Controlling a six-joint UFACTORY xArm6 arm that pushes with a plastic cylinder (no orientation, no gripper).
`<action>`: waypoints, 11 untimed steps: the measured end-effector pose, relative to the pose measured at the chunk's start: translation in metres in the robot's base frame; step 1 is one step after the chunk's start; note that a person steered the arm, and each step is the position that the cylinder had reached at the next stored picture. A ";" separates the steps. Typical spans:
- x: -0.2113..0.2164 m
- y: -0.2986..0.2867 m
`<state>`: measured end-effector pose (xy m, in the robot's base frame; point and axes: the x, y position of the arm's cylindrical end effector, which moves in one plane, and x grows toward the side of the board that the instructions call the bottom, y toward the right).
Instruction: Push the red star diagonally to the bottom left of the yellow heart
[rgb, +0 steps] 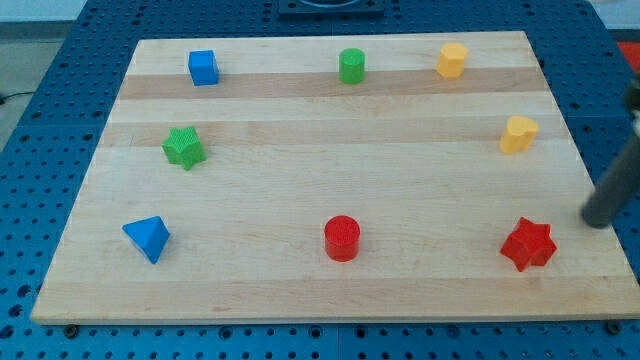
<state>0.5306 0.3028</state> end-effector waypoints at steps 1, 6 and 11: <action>0.030 0.020; 0.029 -0.202; 0.066 -0.260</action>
